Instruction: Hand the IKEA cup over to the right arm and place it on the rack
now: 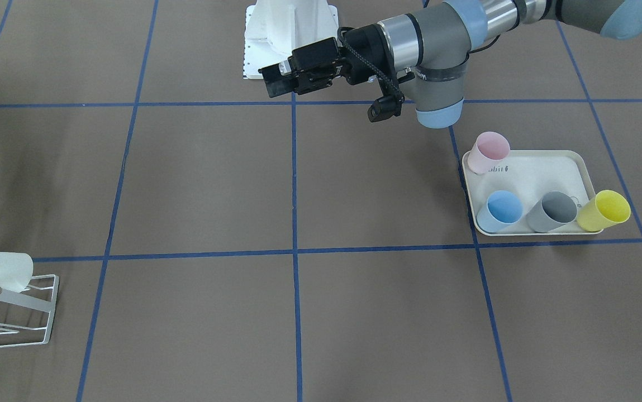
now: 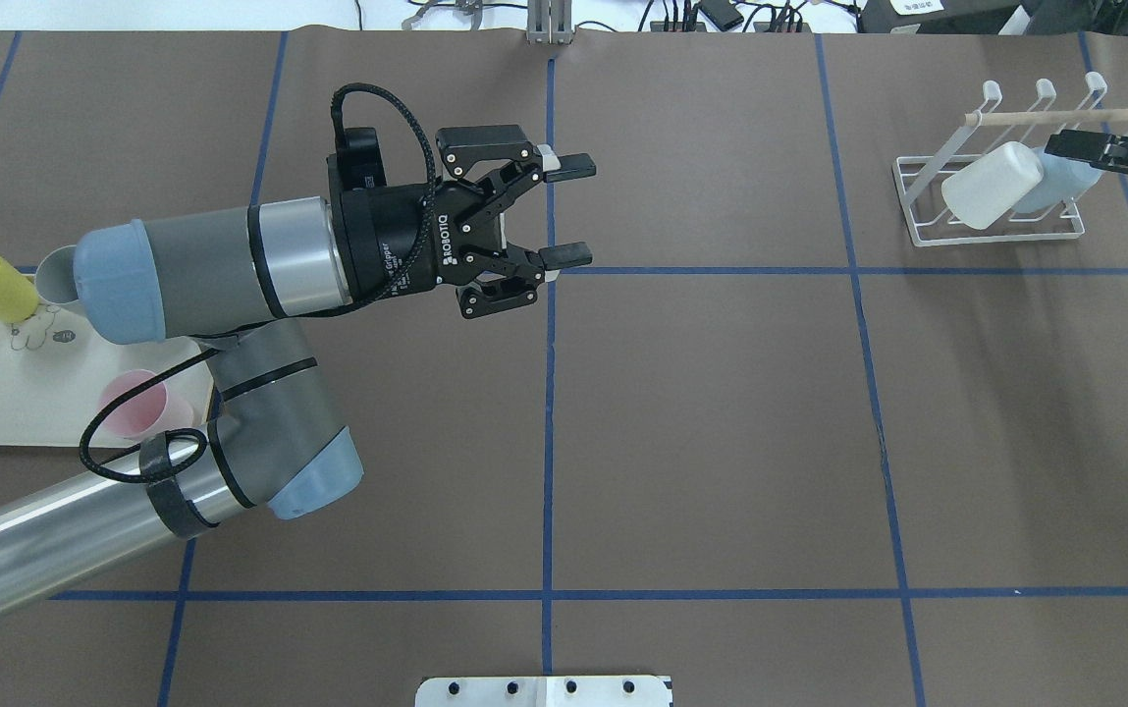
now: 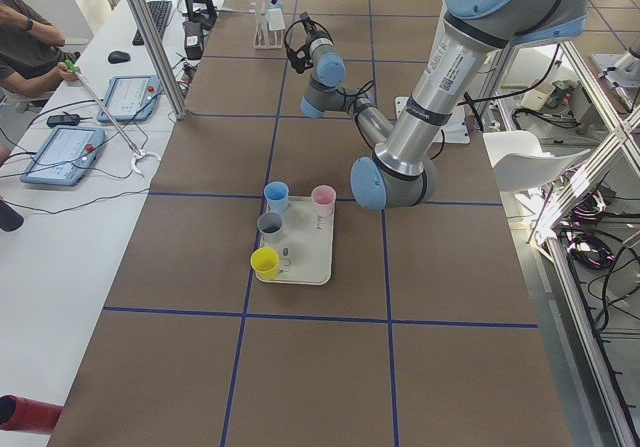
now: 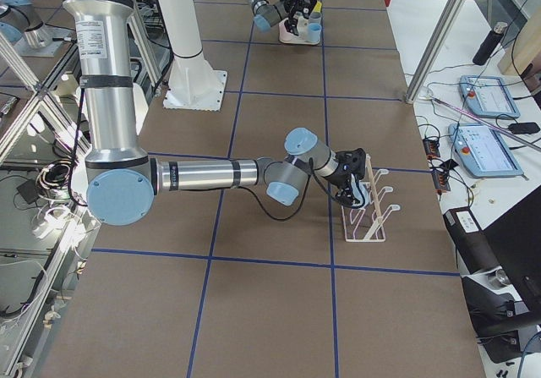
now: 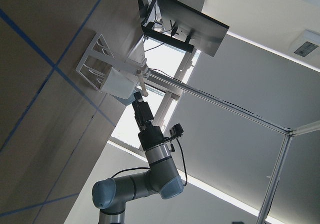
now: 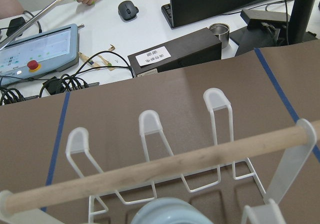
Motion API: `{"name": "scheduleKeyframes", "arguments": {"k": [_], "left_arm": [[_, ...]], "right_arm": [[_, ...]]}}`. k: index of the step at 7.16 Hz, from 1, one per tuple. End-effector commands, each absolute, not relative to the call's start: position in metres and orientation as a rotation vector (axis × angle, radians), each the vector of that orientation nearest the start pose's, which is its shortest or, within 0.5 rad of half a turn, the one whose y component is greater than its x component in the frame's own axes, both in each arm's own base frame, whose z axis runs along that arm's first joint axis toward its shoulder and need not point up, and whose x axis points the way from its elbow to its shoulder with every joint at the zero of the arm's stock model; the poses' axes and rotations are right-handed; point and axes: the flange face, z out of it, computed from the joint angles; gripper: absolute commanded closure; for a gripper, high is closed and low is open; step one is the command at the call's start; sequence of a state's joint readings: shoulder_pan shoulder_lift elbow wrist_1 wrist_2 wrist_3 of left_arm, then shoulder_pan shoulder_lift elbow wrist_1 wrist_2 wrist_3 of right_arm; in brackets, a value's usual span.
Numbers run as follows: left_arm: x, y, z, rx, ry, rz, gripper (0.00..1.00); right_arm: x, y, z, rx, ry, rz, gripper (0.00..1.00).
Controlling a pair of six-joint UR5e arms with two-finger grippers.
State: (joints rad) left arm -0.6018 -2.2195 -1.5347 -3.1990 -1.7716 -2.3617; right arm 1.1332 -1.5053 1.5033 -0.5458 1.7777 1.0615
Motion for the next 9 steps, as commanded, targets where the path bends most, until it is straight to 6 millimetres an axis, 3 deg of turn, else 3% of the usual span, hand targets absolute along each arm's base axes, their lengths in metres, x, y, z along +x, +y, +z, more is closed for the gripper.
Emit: {"name": "scheduleKeyframes", "arguments": {"k": [1,2,3,4,5,6,7,8,9], "left_arm": [[0.404,-0.441,0.19,-0.103,2.183,-0.501,0.21],[0.382,-0.455,0.227,0.092,2.094,-0.445,0.22],[0.346,-0.483,0.256,0.22,1.953,-0.374,0.22],[0.299,-0.507,0.3,0.298,1.774,-0.297,0.22],[0.272,-0.499,0.355,0.38,1.612,-0.188,0.22],[0.255,-0.48,0.392,0.421,1.481,-0.135,0.22],[0.244,-0.473,0.395,0.415,1.367,-0.115,0.24],[0.239,-0.467,0.382,0.377,1.257,-0.116,0.24],[0.231,-0.458,0.383,0.367,1.125,-0.123,0.24]], "right_arm": [[-0.12,-0.559,0.536,0.588,-0.903,0.44,0.0],[-0.121,-0.561,0.525,0.576,-0.903,0.438,0.0],[-0.119,-0.557,0.51,0.569,-0.903,0.437,0.0],[-0.114,-0.545,0.49,0.562,-0.901,0.441,0.0],[-0.11,-0.525,0.472,0.544,-0.901,0.433,0.0],[-0.111,-0.516,0.45,0.501,-0.928,0.41,0.0],[-0.112,-0.511,0.446,0.487,-0.93,0.407,0.0],[-0.116,-0.51,0.446,0.484,-0.931,0.399,0.0],[-0.118,-0.509,0.445,0.484,-0.933,0.394,0.0]]}}
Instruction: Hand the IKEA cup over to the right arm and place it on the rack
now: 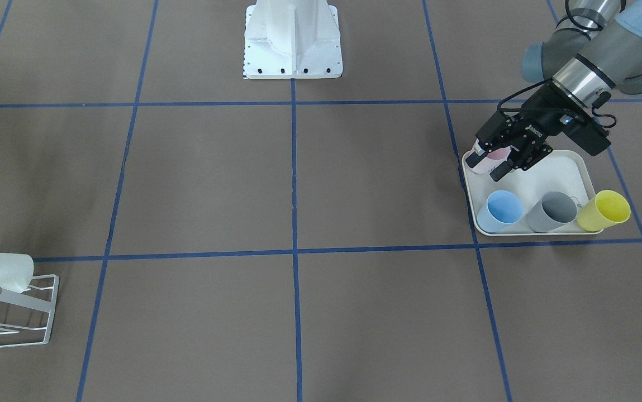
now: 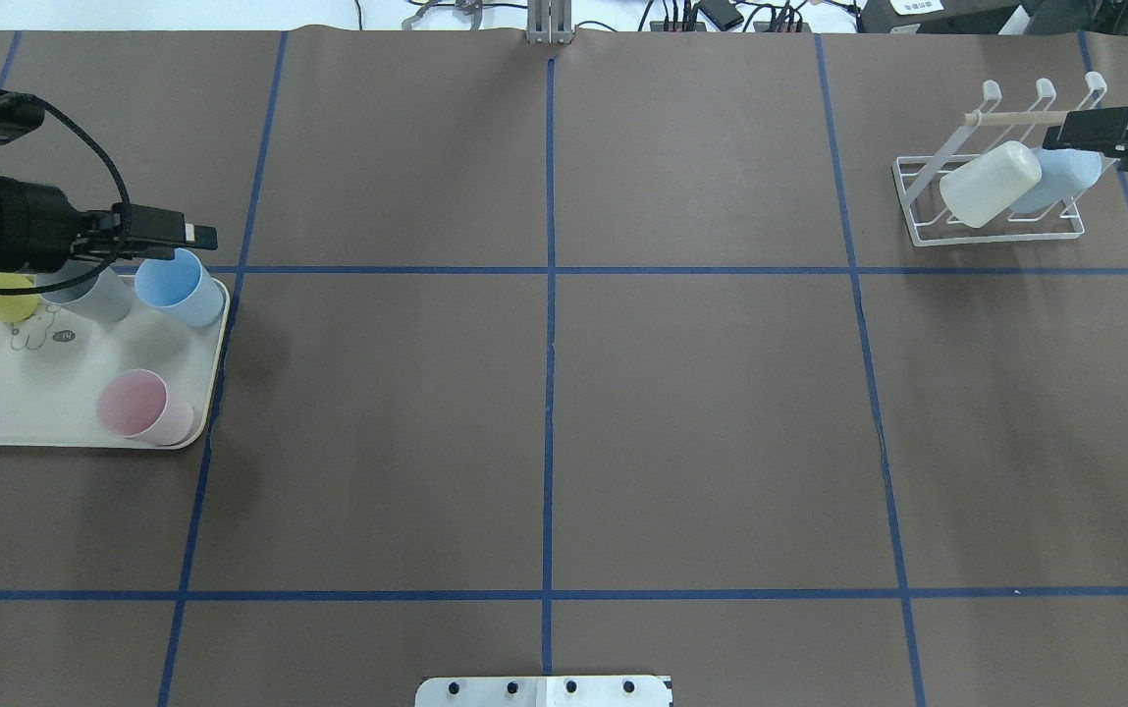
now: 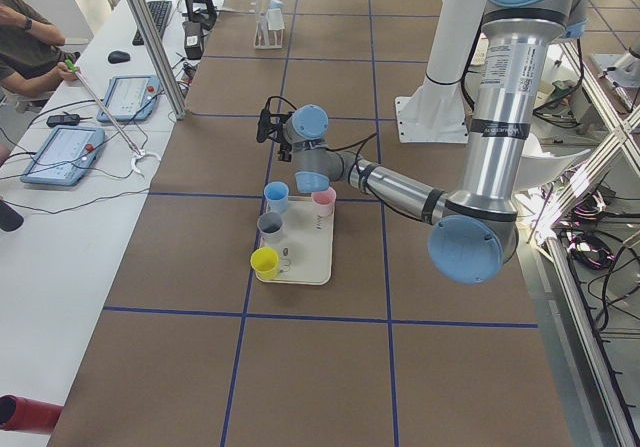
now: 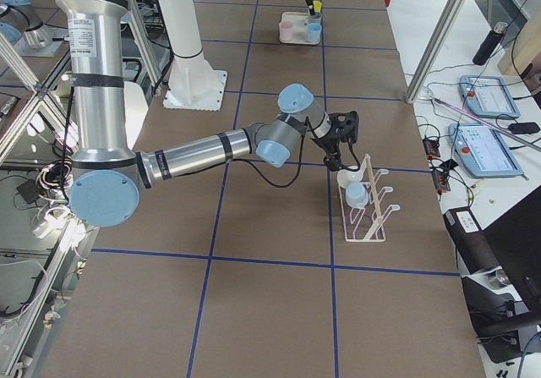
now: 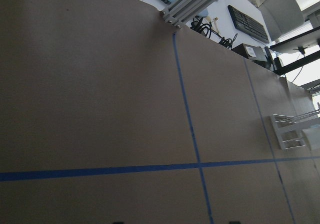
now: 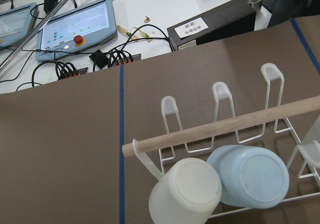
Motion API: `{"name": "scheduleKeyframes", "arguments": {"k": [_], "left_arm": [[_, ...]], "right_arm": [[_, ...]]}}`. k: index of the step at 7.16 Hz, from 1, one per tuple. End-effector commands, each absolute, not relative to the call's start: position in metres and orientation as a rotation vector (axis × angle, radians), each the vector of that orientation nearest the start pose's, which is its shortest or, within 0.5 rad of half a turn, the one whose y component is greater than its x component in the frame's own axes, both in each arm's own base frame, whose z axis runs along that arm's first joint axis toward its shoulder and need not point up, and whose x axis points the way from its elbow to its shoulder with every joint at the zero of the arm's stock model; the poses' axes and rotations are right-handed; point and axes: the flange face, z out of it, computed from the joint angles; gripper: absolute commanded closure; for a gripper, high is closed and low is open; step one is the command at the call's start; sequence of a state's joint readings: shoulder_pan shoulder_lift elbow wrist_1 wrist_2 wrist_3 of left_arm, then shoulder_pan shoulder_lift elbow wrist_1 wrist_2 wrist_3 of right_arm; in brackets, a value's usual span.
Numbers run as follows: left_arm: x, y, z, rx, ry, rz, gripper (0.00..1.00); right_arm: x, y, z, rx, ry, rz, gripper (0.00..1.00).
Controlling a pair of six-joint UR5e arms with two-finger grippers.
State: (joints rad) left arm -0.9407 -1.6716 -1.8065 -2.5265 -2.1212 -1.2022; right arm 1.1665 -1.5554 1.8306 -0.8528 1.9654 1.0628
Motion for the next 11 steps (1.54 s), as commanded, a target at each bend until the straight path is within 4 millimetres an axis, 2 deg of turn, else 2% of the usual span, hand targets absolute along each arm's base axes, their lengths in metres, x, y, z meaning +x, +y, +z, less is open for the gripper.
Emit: {"name": "scheduleKeyframes", "arguments": {"k": [1,2,3,4,5,7,8,9,11], "left_arm": [[0.219,-0.439,0.405,0.388,1.02,-0.105,0.24],[0.21,-0.425,0.416,0.368,1.005,-0.102,0.23],[0.221,-0.414,0.424,0.336,1.0,-0.076,0.23],[0.229,-0.409,0.43,0.31,0.995,-0.064,0.22],[0.238,-0.398,0.456,0.259,0.964,-0.048,0.22],[0.253,-0.385,0.469,0.2,0.962,-0.011,0.22],[0.253,-0.383,0.475,0.184,0.957,-0.011,0.22],[0.262,-0.381,0.488,0.159,0.946,-0.003,0.22],[0.273,-0.378,0.493,0.146,0.942,0.012,0.23]], "right_arm": [[-0.121,-0.508,0.445,0.482,-0.934,0.39,0.0],[-0.124,-0.508,0.445,0.478,-0.936,0.386,0.0],[-0.128,-0.503,0.451,0.463,-0.933,0.376,0.0],[-0.134,-0.5,0.446,0.463,-0.942,0.362,0.0],[-0.137,-0.497,0.445,0.459,-0.946,0.355,0.0],[-0.143,-0.493,0.443,0.434,-0.968,0.338,0.0],[-0.142,-0.493,0.444,0.434,-0.967,0.34,0.0],[-0.141,-0.488,0.444,0.432,-0.968,0.338,0.0],[-0.14,-0.484,0.441,0.427,-0.977,0.332,0.0]]}}
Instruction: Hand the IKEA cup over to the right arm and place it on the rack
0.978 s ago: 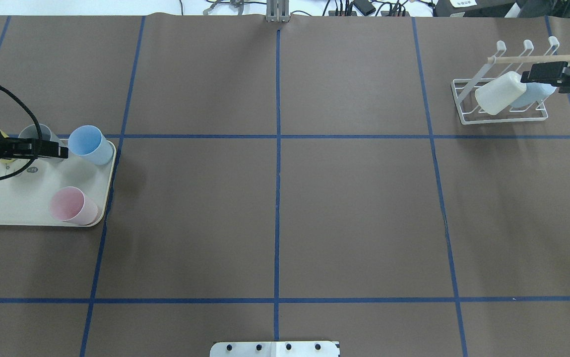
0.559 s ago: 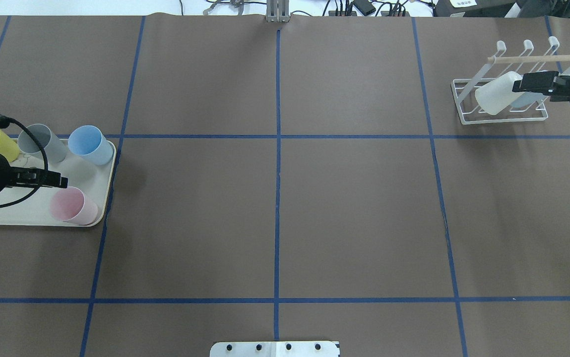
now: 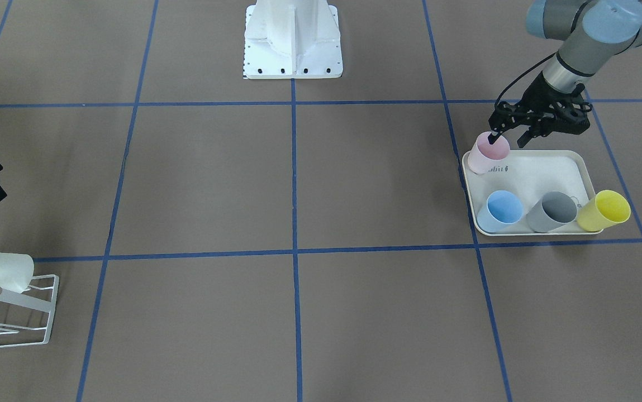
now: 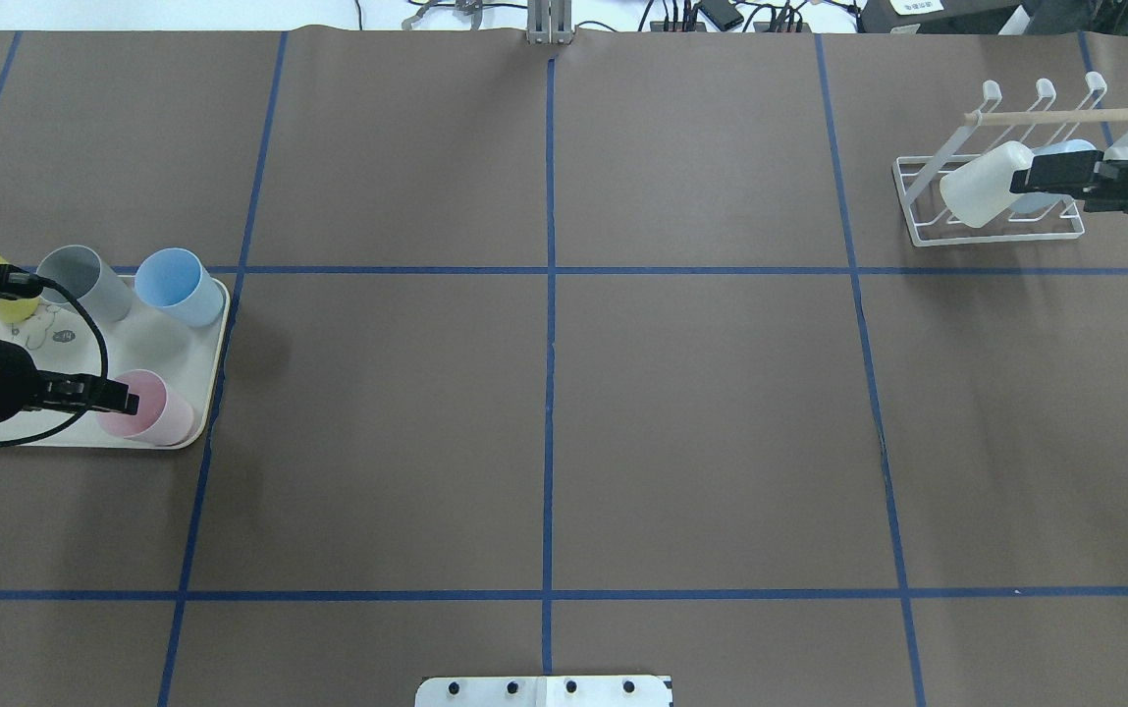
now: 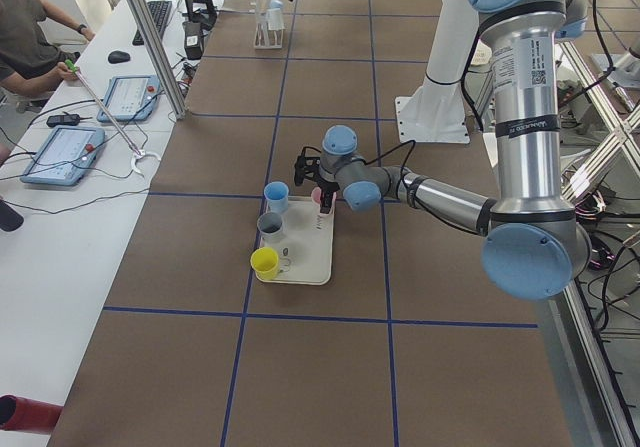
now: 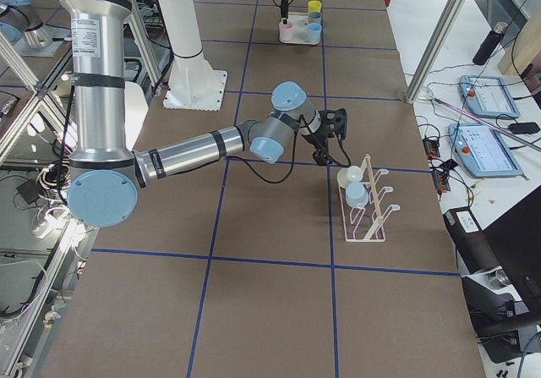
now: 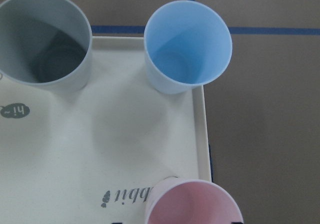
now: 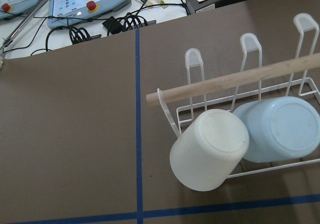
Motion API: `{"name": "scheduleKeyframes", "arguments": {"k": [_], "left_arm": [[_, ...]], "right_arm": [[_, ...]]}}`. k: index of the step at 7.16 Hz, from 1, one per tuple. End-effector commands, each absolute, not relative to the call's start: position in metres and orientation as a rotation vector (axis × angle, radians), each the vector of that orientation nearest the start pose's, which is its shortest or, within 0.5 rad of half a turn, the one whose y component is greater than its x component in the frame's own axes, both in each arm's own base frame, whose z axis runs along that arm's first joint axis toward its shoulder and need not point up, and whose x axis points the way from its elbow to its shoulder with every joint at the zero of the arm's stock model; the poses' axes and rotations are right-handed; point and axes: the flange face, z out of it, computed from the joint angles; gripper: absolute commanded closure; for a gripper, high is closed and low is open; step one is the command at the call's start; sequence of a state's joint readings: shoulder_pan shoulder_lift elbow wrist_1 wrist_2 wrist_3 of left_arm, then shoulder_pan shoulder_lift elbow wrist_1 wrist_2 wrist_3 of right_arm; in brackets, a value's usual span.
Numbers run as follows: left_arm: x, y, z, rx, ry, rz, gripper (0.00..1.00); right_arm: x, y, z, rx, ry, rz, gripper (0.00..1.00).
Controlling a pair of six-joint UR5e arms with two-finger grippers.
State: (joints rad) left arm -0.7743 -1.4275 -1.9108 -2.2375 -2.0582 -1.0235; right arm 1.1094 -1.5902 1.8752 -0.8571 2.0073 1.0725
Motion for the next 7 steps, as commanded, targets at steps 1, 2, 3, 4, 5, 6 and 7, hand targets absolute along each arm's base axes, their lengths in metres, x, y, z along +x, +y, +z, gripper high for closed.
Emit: {"name": "scheduleKeyframes", "arguments": {"k": [1,2,3,4,5,6,7], "left_arm": [[0.2742,-0.3788,0.4978,0.142,0.938,0.013,0.29],[0.2747,-0.3792,0.4979,0.142,0.938,0.013,0.38],[0.2748,-0.3791,0.4979,0.14,0.938,0.012,0.71],[0.2747,-0.379,0.4971,0.141,0.939,0.014,1.0],[0.2751,-0.3792,0.4963,0.141,0.941,0.015,1.0],[0.2752,-0.3794,0.4973,0.141,0.938,0.015,1.0],[0.2734,-0.3793,0.4954,0.138,0.936,0.014,1.0]], "right_arm": [[-0.1395,-0.4839,0.4411,0.428,-0.976,0.333,0.0],[-0.1395,-0.4839,0.4411,0.428,-0.976,0.333,0.0],[-0.1395,-0.4839,0.4411,0.428,-0.976,0.333,0.0],[-0.1395,-0.4839,0.4411,0.428,-0.976,0.333,0.0],[-0.1387,-0.4813,0.4445,0.429,-0.975,0.333,0.0],[-0.1372,-0.4793,0.4457,0.428,-0.975,0.33,0.0],[-0.1368,-0.4767,0.4468,0.427,-0.98,0.319,0.0]]}}
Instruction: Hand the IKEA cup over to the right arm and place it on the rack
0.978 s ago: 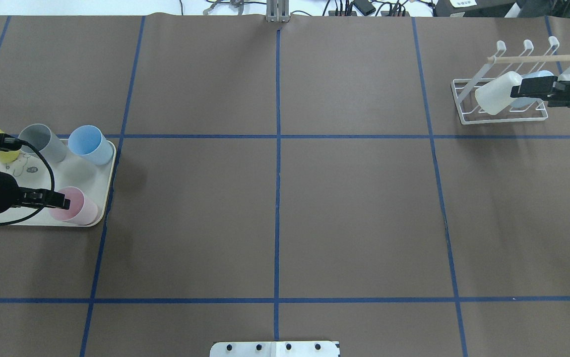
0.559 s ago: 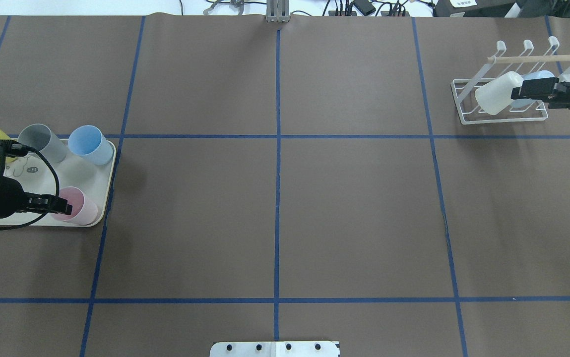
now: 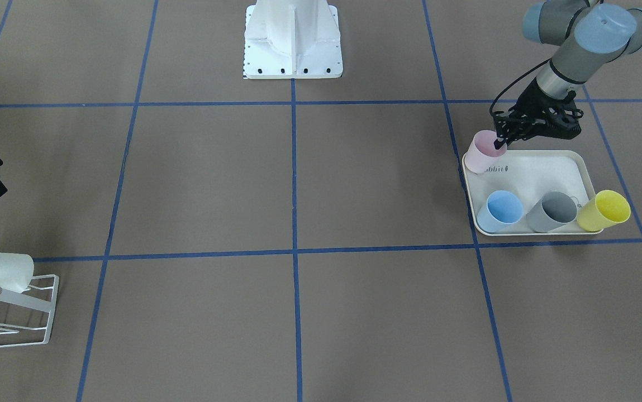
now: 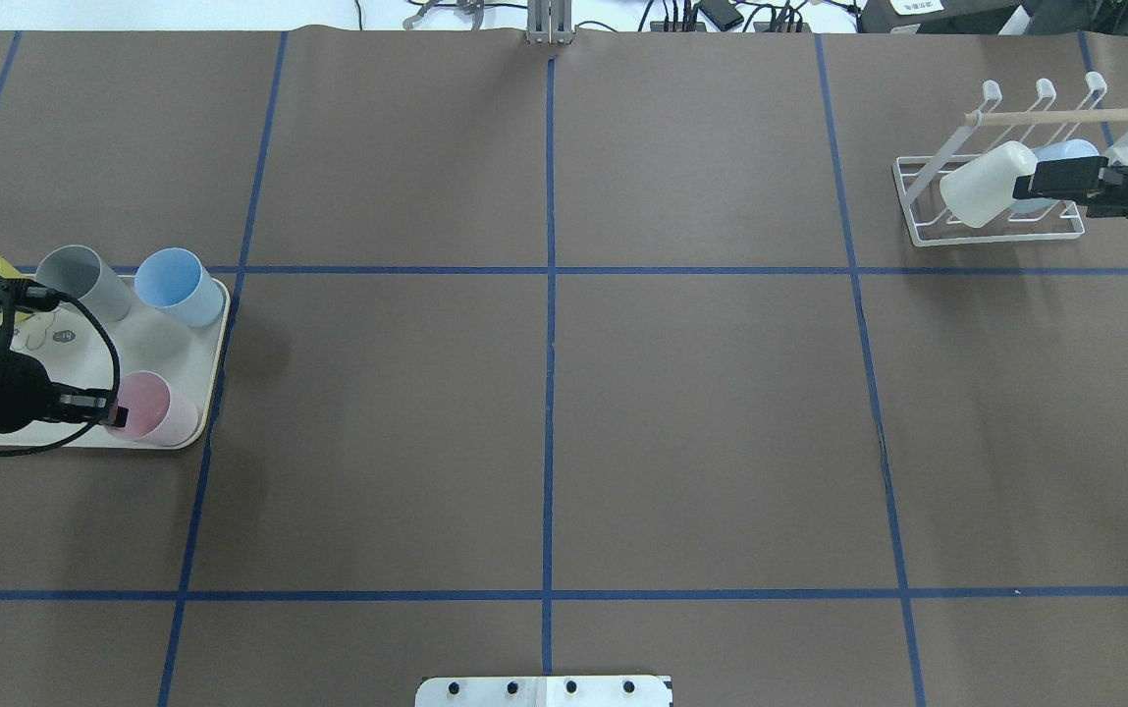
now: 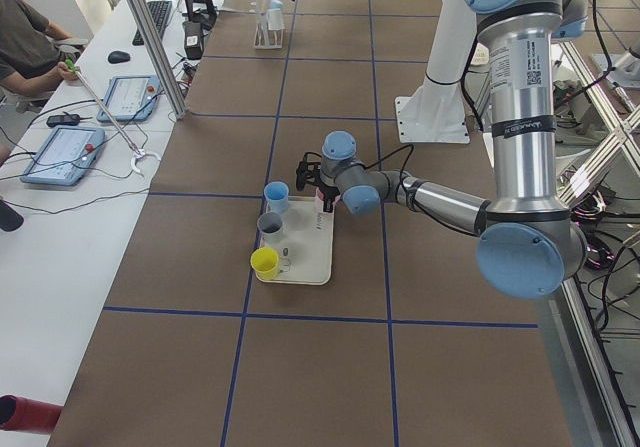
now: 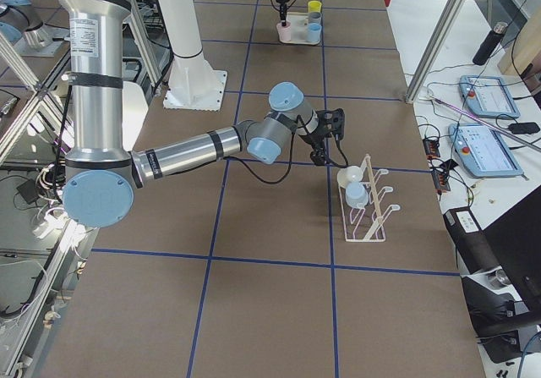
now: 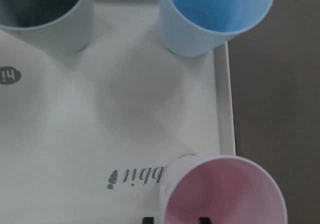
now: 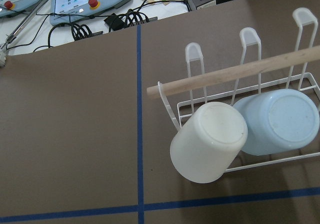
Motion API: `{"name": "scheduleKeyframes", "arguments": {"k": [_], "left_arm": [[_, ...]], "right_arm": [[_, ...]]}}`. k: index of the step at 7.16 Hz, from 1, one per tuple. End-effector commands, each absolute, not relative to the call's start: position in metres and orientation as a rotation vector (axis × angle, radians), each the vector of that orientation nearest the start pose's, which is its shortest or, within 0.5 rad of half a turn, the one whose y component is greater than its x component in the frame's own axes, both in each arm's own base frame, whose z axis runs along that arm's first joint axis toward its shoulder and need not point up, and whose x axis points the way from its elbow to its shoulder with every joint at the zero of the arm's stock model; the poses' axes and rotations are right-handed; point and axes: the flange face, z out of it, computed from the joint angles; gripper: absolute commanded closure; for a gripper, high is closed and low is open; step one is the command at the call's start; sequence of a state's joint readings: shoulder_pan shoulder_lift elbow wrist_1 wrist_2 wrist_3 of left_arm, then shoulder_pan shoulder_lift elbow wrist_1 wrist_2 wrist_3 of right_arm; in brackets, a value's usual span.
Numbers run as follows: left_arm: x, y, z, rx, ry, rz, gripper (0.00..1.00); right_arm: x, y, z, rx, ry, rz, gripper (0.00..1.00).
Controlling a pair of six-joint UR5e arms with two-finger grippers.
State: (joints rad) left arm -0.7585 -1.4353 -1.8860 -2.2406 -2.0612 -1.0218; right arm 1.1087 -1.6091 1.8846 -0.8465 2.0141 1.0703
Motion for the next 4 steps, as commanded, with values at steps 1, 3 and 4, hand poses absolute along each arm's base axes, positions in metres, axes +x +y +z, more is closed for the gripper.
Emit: {"name": "scheduleKeyframes", "arguments": {"k": [1,3,4], "left_arm": [[0.262,-0.372,0.477,0.127,0.977,0.021,1.0],[0.217,-0.375,0.397,0.178,1.008,-0.036,1.0],[0.223,-0.383,0.355,0.185,1.074,-0.095,1.0]], "right_arm": [[-0.136,-0.473,0.446,0.444,-1.003,0.313,0.0],[-0.142,-0.467,0.427,0.463,-1.036,0.287,0.0],[-0.151,-0.458,0.413,0.468,-1.059,0.257,0.0]]}}
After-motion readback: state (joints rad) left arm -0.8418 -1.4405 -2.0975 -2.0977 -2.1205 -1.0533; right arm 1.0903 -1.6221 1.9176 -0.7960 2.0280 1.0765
